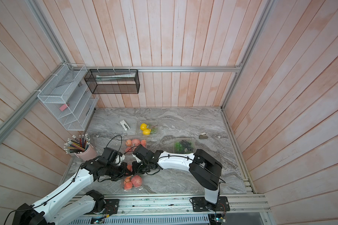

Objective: Label fruit boxes
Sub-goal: Stick the label on the fruit box.

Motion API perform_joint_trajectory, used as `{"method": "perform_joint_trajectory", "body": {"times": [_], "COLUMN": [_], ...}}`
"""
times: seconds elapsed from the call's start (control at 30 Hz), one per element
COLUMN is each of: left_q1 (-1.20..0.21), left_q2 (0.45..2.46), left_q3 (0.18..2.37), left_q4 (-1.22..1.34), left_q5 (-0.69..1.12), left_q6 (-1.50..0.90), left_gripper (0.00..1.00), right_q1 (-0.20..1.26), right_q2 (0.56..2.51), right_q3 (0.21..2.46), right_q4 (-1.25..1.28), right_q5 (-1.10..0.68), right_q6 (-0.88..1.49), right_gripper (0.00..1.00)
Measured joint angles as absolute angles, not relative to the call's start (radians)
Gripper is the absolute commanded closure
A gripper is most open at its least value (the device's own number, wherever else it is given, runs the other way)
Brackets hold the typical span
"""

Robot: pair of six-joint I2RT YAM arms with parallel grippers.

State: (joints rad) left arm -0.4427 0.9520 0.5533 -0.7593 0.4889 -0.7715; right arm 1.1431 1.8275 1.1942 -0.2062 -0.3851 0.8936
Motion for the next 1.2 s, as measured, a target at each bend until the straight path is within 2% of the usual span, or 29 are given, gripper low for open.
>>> {"method": "perform_joint_trajectory", "body": {"times": [0.1, 0.2, 0.27, 0.37, 0.57, 1.03, 1.2], "left_q1": [-0.448, -0.451, -0.453, -0.457, -0.460, -0.464, -0.464], "left_q2": [0.952, 0.953, 0.953, 0.953, 0.930, 0.899, 0.889], "left_q3": [0.553, 0.549, 0.549, 0.549, 0.553, 0.632, 0.632], "left_q4": [-0.757, -0.753, -0.752, -0.751, -0.757, -0.852, -0.884], "left_q5": [0.484, 0.477, 0.474, 0.471, 0.467, 0.357, 0.325], "left_q6": [-0.771, -0.772, -0.771, -0.771, -0.780, -0.797, -0.814], "left_gripper": [1.00, 1.00, 1.00, 1.00, 1.00, 0.95, 0.89], "right_q1": [1.144, 1.145, 1.145, 1.145, 1.146, 1.163, 1.163], "right_q2": [1.826, 1.801, 1.776, 1.733, 1.720, 1.822, 1.823], "right_q3": [1.194, 1.194, 1.194, 1.194, 1.194, 1.205, 1.205], "right_q4": [-0.213, -0.239, -0.255, -0.262, -0.238, -0.229, -0.231], "right_q5": [-0.373, -0.335, -0.310, -0.289, -0.299, -0.357, -0.353], "right_q6": [0.894, 0.887, 0.886, 0.883, 0.886, 0.866, 0.867], "right_gripper": [0.87, 0.84, 0.87, 1.00, 1.00, 1.00, 1.00]}}
